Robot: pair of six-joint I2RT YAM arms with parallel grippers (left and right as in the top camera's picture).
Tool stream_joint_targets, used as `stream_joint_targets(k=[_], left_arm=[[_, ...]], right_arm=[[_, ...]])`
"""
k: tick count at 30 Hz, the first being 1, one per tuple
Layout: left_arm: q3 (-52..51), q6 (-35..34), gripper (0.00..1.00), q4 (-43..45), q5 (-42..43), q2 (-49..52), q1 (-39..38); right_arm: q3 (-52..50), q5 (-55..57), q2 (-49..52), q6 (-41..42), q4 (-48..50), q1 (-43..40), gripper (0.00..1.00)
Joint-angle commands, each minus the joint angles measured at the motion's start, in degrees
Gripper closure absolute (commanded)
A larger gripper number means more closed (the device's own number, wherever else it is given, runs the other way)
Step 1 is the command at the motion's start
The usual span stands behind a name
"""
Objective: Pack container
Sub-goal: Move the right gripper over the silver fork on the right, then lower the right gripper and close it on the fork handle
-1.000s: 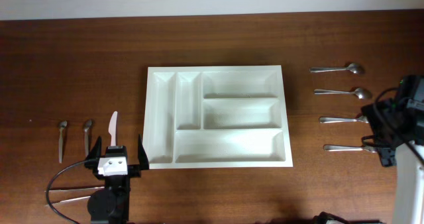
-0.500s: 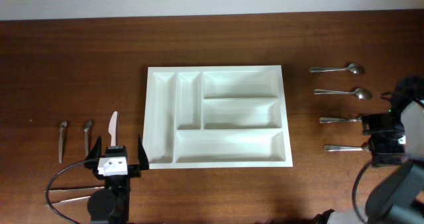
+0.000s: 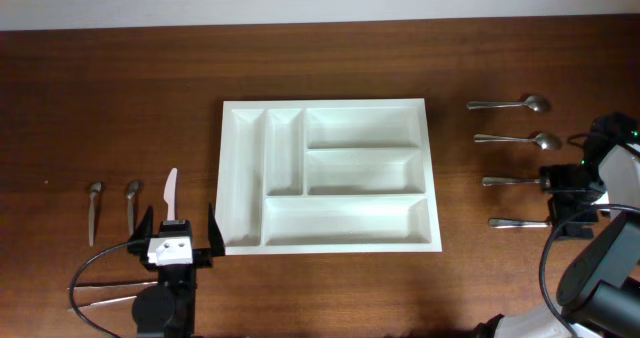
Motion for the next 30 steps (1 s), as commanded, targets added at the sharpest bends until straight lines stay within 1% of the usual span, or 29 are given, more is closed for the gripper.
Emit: stream_joint_targets(k=[1, 10, 30], left_arm=[[-0.1, 0.9, 0.01, -0.2, 0.2, -0.4, 0.3], [-0.1, 0.9, 0.01, -0.2, 0.1, -0.4, 0.3], [-0.1, 0.9, 0.01, -0.2, 0.1, -0.4, 0.3]], right_arm=[[-1.6, 3.3, 0.3, -1.6, 1.1, -0.5, 0.01], [-4.0, 3.1, 0.4, -1.1, 2.6, -0.5, 0.01], [-11.5, 3.1, 0.5, -1.2, 11.8, -0.5, 0.01]])
